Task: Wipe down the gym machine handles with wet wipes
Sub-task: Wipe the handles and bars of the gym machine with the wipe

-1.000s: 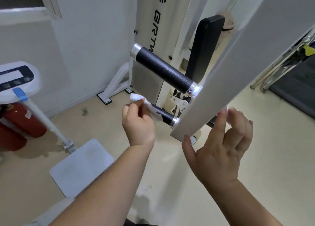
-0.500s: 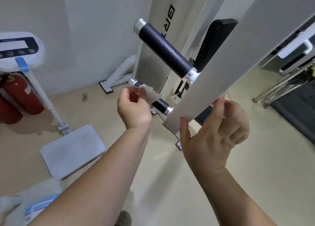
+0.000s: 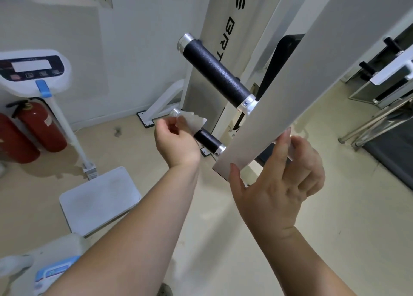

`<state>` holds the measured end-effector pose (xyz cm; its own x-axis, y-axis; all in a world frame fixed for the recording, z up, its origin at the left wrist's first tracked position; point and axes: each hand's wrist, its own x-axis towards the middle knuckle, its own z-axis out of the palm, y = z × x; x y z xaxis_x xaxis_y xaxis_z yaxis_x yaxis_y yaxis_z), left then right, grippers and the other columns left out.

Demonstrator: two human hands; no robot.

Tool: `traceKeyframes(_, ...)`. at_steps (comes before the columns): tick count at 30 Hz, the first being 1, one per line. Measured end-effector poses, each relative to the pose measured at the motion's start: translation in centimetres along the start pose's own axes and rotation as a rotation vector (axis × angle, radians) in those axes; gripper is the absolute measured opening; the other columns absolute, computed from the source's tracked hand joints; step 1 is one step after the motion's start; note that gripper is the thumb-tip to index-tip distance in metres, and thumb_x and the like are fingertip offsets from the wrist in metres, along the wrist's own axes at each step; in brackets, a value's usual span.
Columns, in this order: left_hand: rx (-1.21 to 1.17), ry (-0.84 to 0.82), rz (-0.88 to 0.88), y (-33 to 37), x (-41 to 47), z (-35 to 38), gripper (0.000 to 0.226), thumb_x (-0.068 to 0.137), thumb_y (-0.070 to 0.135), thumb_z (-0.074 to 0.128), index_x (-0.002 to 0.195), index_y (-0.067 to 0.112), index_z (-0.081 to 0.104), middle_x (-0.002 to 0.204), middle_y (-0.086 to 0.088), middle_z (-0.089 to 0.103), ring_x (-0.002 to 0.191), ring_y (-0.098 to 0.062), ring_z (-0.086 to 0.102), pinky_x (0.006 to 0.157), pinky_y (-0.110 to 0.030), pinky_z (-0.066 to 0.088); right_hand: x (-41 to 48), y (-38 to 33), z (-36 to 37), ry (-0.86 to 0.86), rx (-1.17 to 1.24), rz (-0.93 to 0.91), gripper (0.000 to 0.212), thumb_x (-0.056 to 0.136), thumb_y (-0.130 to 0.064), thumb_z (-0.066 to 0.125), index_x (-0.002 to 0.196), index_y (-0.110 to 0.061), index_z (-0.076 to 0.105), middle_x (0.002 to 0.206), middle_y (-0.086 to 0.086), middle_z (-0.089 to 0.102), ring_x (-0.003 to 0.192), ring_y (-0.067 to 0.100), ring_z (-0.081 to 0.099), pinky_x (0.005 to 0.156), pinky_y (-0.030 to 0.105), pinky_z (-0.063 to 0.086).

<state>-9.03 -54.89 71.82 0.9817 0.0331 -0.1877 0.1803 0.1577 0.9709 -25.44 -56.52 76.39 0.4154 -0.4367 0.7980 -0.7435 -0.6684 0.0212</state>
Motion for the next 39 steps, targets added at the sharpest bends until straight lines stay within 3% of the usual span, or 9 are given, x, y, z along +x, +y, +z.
traceKeyframes(5, 0.065, -0.141, 0.122, -1.4, -2.6, -0.3, 0.016, 0.099, 0.02, 0.06, 0.086, 0.017, 0.051, 0.091, -0.007, 0.062, 0.078, -0.02, 0.054, 0.071, -0.025, 0.043, 0.0, 0.2, -0.1, -0.008, -0.011, -0.002, 0.095, 0.078, -0.055, 0.068, 0.147, -0.001, 0.031, 0.139, 0.017, 0.029, 0.128, 0.038, 0.033, 0.11, 0.053, 0.027)
traceKeyframes(9, 0.091, -0.299, 0.087, -2.5, -5.4, -1.0, 0.021, 0.096, 0.021, 0.063, 0.078, 0.023, 0.052, 0.083, -0.006, 0.064, 0.077, -0.025, 0.059, 0.073, -0.035, 0.05, 0.4, 0.7, 0.0, -0.012, -0.023, -0.014, 0.096, 0.078, -0.055, 0.068, 0.148, -0.001, 0.03, 0.14, 0.017, 0.03, 0.129, 0.038, 0.033, 0.11, 0.052, 0.027)
traceKeyframes(15, 0.051, -0.031, 0.14, 0.4, 0.9, -0.3, 0.015, 0.093, 0.011, 0.061, 0.082, 0.019, 0.055, 0.099, -0.012, 0.063, 0.074, -0.011, 0.054, 0.075, -0.021, 0.045, 0.2, 0.3, -0.3, 0.031, -0.032, -0.03, 0.091, 0.076, -0.051, 0.07, 0.144, -0.001, 0.037, 0.136, 0.016, 0.034, 0.127, 0.036, 0.035, 0.107, 0.051, 0.03)
traceKeyframes(19, 0.175, -0.148, 0.32, -0.8, -0.6, -1.0, 0.009, 0.093, 0.003, 0.057, 0.088, 0.009, 0.061, 0.098, -0.007, 0.055, 0.082, -0.019, 0.055, 0.078, -0.022, 0.045, 0.0, 0.2, -0.4, 0.024, -0.022, -0.012, 0.092, 0.076, -0.053, 0.069, 0.144, -0.002, 0.035, 0.136, 0.017, 0.033, 0.127, 0.037, 0.034, 0.107, 0.052, 0.029)
traceKeyframes(24, 0.261, -0.376, 0.475, -2.7, -4.3, -2.3, 0.012, 0.084, -0.007, 0.059, 0.085, 0.003, 0.065, 0.089, -0.005, 0.055, 0.078, -0.013, 0.05, 0.073, -0.007, 0.039, 0.2, 0.6, -0.4, 0.009, -0.011, -0.018, 0.091, 0.077, -0.051, 0.068, 0.146, -0.002, 0.035, 0.138, 0.017, 0.032, 0.129, 0.037, 0.034, 0.107, 0.052, 0.031)
traceKeyframes(27, 0.271, -0.276, 0.469, -1.6, -1.2, -2.1, 0.012, 0.085, -0.003, 0.055, 0.086, 0.003, 0.066, 0.089, -0.005, 0.056, 0.081, -0.018, 0.053, 0.073, -0.019, 0.043, 0.1, 0.7, -0.5, 0.018, -0.029, -0.032, 0.09, 0.077, -0.05, 0.068, 0.146, -0.001, 0.036, 0.138, 0.018, 0.034, 0.127, 0.038, 0.035, 0.108, 0.05, 0.029)
traceKeyframes(30, 0.311, -0.154, 0.499, 0.0, 2.6, -1.9, 0.011, 0.09, 0.002, 0.056, 0.088, 0.0, 0.067, 0.093, -0.008, 0.058, 0.085, -0.019, 0.053, 0.078, -0.006, 0.037, -0.2, 0.5, -0.5, 0.022, -0.033, -0.023, 0.088, 0.078, -0.05, 0.067, 0.145, 0.0, 0.039, 0.138, 0.018, 0.034, 0.128, 0.038, 0.035, 0.109, 0.052, 0.03)
traceKeyframes(35, 0.556, -0.572, 0.849, -0.5, -0.4, -2.4, 0.012, 0.084, 0.003, 0.056, 0.09, 0.007, 0.065, 0.095, -0.006, 0.059, 0.083, -0.029, 0.056, 0.071, -0.035, 0.049, -0.2, -0.2, -0.4, -0.04, -0.008, 0.036, 0.091, 0.078, -0.051, 0.066, 0.145, 0.005, 0.039, 0.142, 0.021, 0.031, 0.133, 0.043, 0.035, 0.118, 0.058, 0.022)
traceKeyframes(39, 0.788, -0.645, 1.271, 0.0, 1.4, -2.8, 0.02, 0.088, 0.018, 0.057, 0.093, 0.01, 0.075, 0.094, -0.011, 0.067, 0.081, -0.035, 0.055, 0.069, -0.037, 0.039, -0.2, -0.7, -0.5, -0.06, -0.031, 0.081, 0.089, 0.078, -0.05, 0.065, 0.146, 0.004, 0.04, 0.144, 0.021, 0.031, 0.136, 0.044, 0.035, 0.122, 0.056, 0.016)
